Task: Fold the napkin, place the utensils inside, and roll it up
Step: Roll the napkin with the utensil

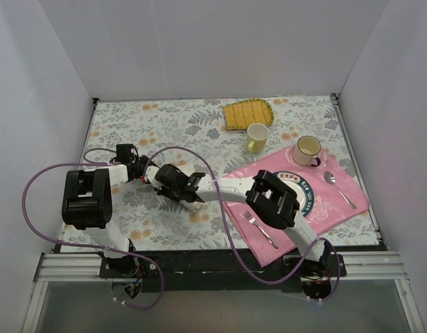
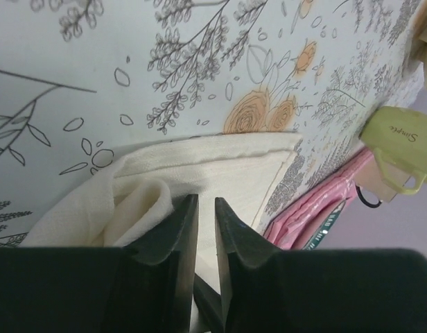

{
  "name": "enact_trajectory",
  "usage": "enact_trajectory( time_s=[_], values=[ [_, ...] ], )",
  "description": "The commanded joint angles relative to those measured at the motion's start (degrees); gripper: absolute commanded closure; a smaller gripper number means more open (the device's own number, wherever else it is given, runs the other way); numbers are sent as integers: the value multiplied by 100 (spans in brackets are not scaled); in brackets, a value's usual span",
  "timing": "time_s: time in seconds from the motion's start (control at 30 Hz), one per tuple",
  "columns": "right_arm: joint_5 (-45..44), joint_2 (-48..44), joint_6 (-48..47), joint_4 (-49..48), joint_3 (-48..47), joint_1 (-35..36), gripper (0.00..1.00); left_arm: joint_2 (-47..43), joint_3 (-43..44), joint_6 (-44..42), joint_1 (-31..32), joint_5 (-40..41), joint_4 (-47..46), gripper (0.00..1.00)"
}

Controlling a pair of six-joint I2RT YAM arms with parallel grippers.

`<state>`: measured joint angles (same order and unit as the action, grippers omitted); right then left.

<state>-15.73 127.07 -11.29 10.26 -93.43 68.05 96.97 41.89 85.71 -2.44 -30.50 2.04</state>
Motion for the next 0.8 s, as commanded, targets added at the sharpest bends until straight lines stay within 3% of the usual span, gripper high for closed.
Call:
enact_trajectory(
  time_s=[0.0,0.1,0.3,0.33,0.47,0.57,0.77],
  values=[
    [1421,292,592,863,-44,-388,87,-520,634,-239,-20,553,849,78],
    [2115,301,908,916,-105,-521,96,-767,1083,-274,-46,956,1209,71],
    [3592,380,1795,855,-255,-828,99,-1363,1252,-125,-169,1731,1579,60],
    [4229,406,1971,785,-246,-898,99,-1452,1165,-116,-195,1740,1554,60],
    [5833,643,3122,65,-80,-1416,99,-1812,831,-108,-178,1224,1396,62],
    [6300,784,3755,-611,166,-1645,99,-2041,314,-29,-161,549,1080,64],
    [7039,1074,5021,-2166,676,-1971,99,-2427,-557,33,-29,1,420,68]
  ],
)
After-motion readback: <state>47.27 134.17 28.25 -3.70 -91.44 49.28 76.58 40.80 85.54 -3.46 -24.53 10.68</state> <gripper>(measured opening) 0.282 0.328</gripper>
